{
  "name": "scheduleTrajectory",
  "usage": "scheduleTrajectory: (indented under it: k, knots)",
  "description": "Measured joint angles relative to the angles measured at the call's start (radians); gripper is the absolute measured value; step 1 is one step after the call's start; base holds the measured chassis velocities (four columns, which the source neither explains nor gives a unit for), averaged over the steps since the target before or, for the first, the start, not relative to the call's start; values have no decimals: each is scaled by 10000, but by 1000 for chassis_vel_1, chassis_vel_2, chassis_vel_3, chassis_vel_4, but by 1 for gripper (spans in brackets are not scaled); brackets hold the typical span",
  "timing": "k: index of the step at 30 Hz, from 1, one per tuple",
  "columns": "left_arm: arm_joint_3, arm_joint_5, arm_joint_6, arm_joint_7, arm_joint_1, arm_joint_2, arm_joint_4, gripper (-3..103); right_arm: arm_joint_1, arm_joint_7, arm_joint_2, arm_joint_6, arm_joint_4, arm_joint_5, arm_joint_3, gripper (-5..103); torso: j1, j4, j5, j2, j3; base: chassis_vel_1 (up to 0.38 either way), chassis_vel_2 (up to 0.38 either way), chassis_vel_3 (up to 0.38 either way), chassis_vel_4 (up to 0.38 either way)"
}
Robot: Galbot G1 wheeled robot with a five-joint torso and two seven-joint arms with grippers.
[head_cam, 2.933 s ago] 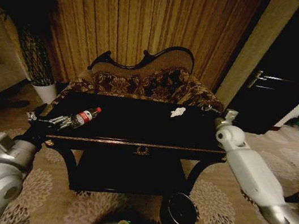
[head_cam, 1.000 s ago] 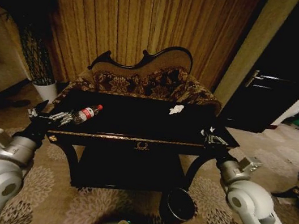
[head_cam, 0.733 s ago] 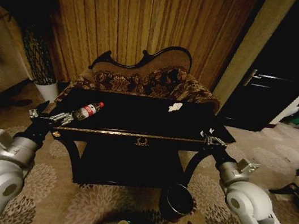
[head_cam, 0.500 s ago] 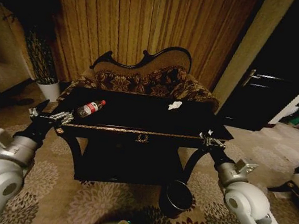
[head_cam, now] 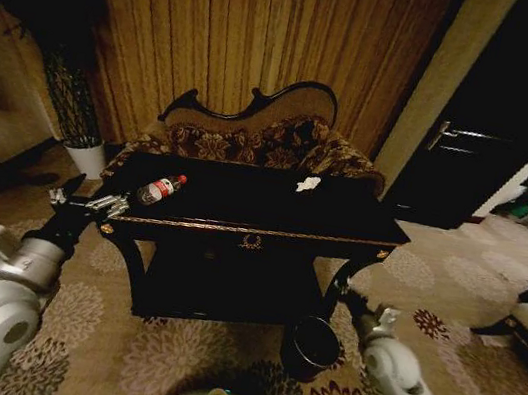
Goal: Move to the front of the table and place the trash on the table into the trash bin.
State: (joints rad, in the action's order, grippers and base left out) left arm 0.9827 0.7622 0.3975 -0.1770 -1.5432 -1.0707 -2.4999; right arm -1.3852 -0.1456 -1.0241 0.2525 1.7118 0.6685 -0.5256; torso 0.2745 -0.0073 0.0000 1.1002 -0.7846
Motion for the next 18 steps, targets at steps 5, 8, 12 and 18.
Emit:
scheduleTrajectory:
  k: [5,8,12,18]
  knots:
    - [4,3,-13,-9,-21,-3,0,100,502,640,-227,-85,-1485,-824,180,0,1,1,0,-1,0,0,0,0,0]
    - [5,6,-18,-16,-3,0,-1,100,811,816,-454,-162,-2524,-1331,321,0,1,0,0,0,0,0,0,0,0]
    - [7,9,-19,-24,-10,0,-1,100,1126,826,-757,-352,-3671,-1990,350,0,0,1,0,0,0,0,0,0,0]
    - [86,41,-20,-26,-25,38,-1,100,1328,1024,-934,-772,-4643,-2969,293,0,1,-1,0,-1,0,0,0,0,0]
